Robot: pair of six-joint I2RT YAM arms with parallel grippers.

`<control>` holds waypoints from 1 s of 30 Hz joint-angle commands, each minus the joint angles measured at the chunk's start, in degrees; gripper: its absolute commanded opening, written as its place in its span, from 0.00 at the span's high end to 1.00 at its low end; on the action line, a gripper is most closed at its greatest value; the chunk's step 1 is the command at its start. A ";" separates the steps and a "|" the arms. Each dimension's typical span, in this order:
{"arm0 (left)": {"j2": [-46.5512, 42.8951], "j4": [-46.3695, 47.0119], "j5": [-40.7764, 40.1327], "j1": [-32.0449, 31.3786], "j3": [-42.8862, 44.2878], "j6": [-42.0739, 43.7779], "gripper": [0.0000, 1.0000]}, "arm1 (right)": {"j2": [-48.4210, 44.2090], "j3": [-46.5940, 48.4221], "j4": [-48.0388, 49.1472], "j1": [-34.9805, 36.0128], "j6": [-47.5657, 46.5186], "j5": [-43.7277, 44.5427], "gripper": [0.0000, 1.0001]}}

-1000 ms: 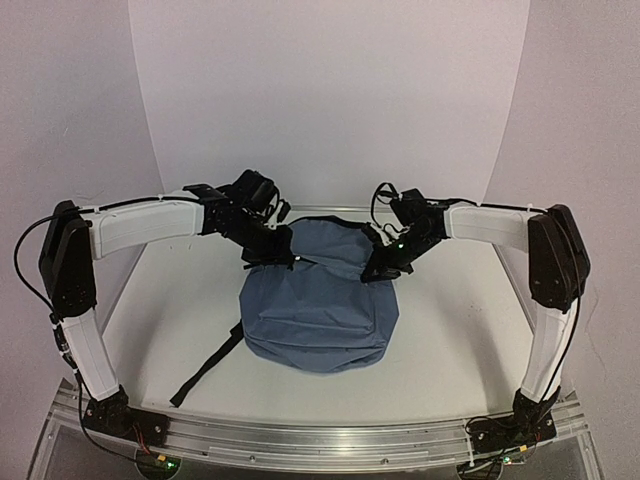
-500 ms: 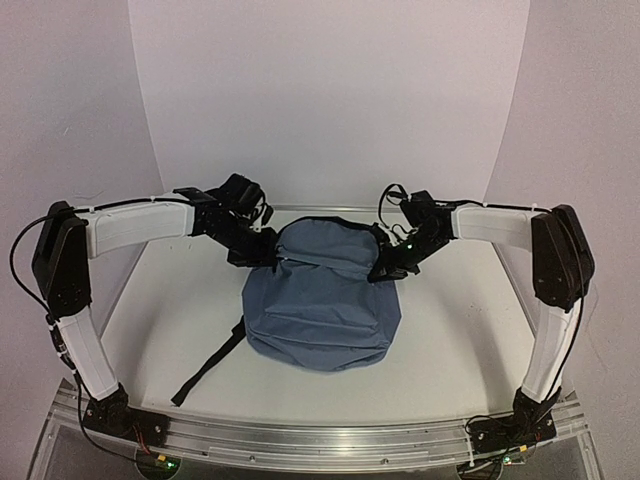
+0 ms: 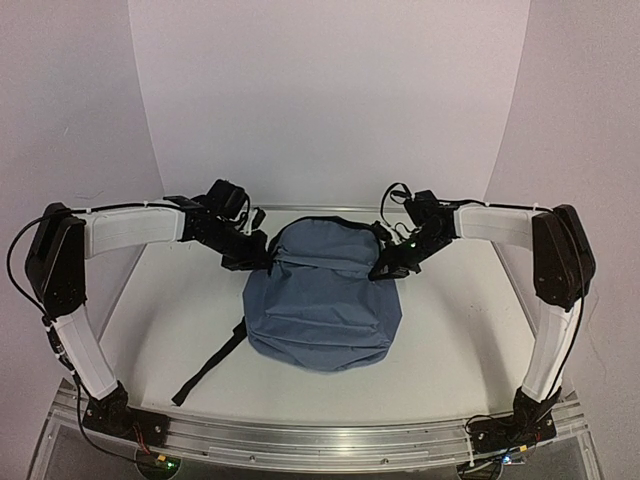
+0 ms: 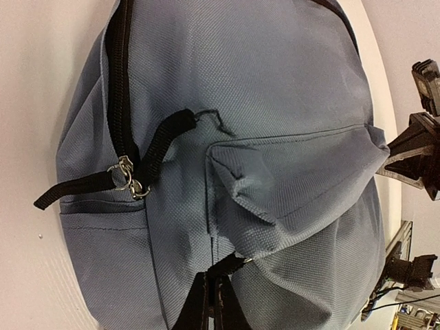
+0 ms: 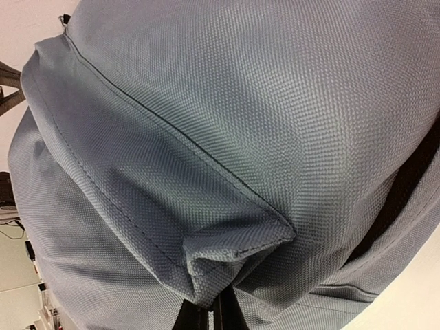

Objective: Pack the student bag
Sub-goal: Zip the student bag at the center of the board, then adjust the student bag at the center of the board.

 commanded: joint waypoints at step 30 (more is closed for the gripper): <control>-8.97 15.21 11.40 13.54 -15.14 -2.53 0.00 | -6.47 -6.34 -8.79 -2.69 -8.98 -1.88 0.02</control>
